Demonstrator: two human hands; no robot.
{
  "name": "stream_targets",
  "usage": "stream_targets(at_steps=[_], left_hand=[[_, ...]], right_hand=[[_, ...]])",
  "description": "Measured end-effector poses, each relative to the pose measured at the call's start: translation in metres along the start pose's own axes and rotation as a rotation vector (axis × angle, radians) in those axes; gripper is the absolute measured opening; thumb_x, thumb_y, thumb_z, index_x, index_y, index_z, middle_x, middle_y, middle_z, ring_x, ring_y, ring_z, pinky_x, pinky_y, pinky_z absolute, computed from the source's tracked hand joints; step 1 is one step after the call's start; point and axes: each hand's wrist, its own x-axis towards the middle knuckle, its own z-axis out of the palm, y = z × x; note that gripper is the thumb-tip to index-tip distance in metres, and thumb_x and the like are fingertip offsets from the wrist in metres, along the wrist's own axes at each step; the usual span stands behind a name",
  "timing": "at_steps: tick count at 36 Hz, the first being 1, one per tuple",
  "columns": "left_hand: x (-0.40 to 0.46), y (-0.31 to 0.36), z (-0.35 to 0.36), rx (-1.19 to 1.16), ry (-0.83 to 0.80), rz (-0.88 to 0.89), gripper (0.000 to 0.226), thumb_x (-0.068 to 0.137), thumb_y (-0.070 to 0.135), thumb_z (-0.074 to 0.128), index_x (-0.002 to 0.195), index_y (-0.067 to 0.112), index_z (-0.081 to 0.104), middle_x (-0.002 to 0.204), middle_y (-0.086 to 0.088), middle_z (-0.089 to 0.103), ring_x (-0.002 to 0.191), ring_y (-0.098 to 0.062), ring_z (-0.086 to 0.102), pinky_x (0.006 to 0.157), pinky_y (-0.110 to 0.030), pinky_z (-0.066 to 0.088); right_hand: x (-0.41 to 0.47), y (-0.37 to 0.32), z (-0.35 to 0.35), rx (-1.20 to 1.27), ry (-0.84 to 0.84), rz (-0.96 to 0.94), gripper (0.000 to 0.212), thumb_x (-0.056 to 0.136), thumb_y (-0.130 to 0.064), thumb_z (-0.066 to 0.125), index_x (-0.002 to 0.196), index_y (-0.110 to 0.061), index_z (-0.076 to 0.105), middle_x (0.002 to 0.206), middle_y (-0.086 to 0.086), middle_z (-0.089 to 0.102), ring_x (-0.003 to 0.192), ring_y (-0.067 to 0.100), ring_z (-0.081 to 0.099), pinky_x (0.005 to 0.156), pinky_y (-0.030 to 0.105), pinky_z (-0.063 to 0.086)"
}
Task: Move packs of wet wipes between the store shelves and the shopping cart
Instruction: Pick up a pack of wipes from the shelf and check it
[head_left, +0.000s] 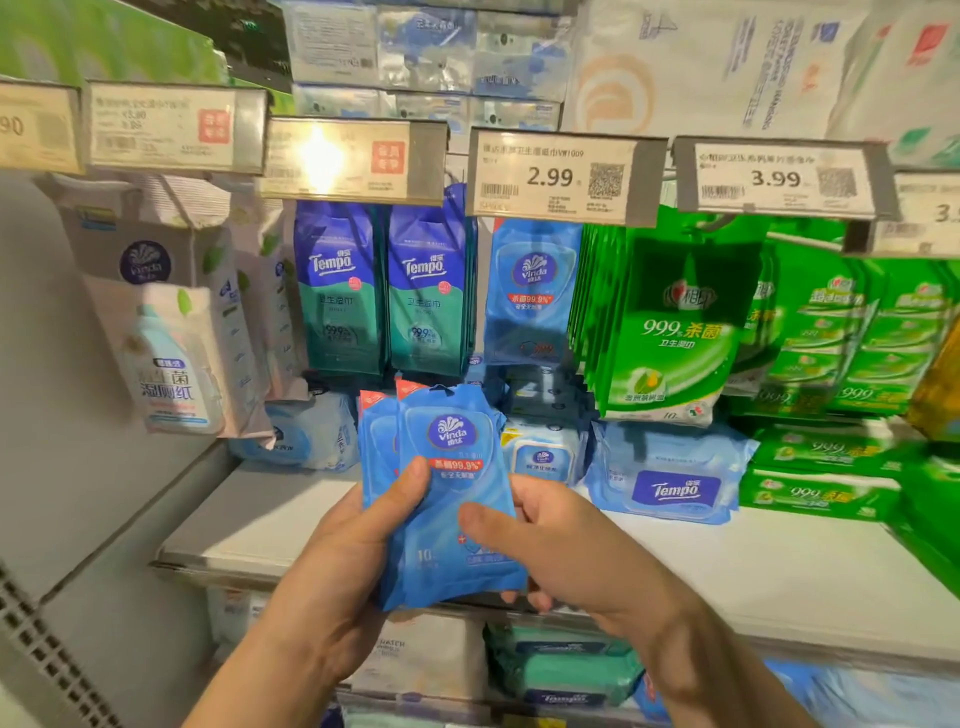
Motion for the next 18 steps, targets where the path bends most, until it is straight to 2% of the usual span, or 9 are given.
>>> stream_targets(at_steps=[4,7,9,11,13,16,18], left_hand=[[0.002,0.002,0.005,-0.014,0.009,-0.007,0.048,0.090,0.036,0.063,0.131,0.012,0.066,0.124,-0.017,0.072,0.109,-0.039,0.071,0.080,-0.046,0.063],[0.007,0.004,0.004,0.000,0.049,-0.018,0.045,0.084,0.028,0.063,0.126,0.013,0.070,0.115,-0.014,0.076,0.097,-0.037,0.075,0.070,-0.047,0.064],[0.010,0.005,0.003,0.020,0.069,-0.013,0.046,0.078,0.024,0.066,0.122,0.014,0.071,0.110,-0.014,0.077,0.089,-0.036,0.077,0.069,-0.048,0.063],[0.012,0.006,0.002,0.029,0.075,0.001,0.045,0.074,0.023,0.066,0.118,0.014,0.072,0.105,-0.014,0.078,0.081,-0.033,0.077,0.067,-0.047,0.062],[0.012,0.007,0.003,0.027,0.056,0.011,0.045,0.074,0.022,0.066,0.117,0.015,0.072,0.104,-0.014,0.078,0.078,-0.031,0.077,0.069,-0.048,0.062],[0.013,0.009,0.003,0.025,0.053,0.021,0.043,0.074,0.021,0.065,0.115,0.015,0.072,0.101,-0.014,0.078,0.076,-0.032,0.077,0.066,-0.046,0.062],[0.014,0.010,0.004,0.022,0.060,0.010,0.045,0.074,0.022,0.066,0.118,0.014,0.071,0.106,-0.018,0.077,0.089,-0.039,0.075,0.073,-0.052,0.061]], right_hand=[[0.000,0.004,-0.002,0.063,0.120,0.008,0.032,0.097,-0.044,0.061,0.110,-0.014,0.060,0.093,0.003,0.075,0.044,0.023,0.056,0.036,0.026,0.031],[-0.007,-0.002,-0.002,0.015,0.292,0.001,0.026,0.102,-0.038,0.054,0.105,-0.012,0.058,0.067,-0.001,0.066,0.037,0.014,0.053,0.035,0.023,0.031],[-0.011,-0.005,-0.002,-0.019,0.419,-0.055,0.019,0.101,-0.035,0.055,0.097,-0.017,0.060,0.066,-0.004,0.065,0.041,0.005,0.055,0.036,0.024,0.041],[-0.013,-0.008,-0.002,-0.056,0.520,-0.158,0.015,0.098,-0.034,0.059,0.092,-0.021,0.060,0.076,-0.009,0.071,0.059,0.001,0.065,0.051,0.031,0.056],[-0.015,-0.011,-0.003,-0.116,0.601,-0.268,0.015,0.096,-0.037,0.064,0.090,-0.024,0.059,0.078,-0.020,0.071,0.069,0.000,0.067,0.065,0.036,0.059],[-0.020,-0.022,-0.004,-0.143,0.655,-0.445,0.023,0.086,-0.051,0.060,0.088,-0.029,0.055,0.077,-0.028,0.068,0.067,-0.003,0.066,0.058,0.021,0.052],[-0.021,-0.029,-0.006,-0.140,0.690,-0.528,0.026,0.083,-0.056,0.056,0.089,-0.031,0.054,0.078,-0.027,0.067,0.066,-0.003,0.065,0.055,0.016,0.049]])
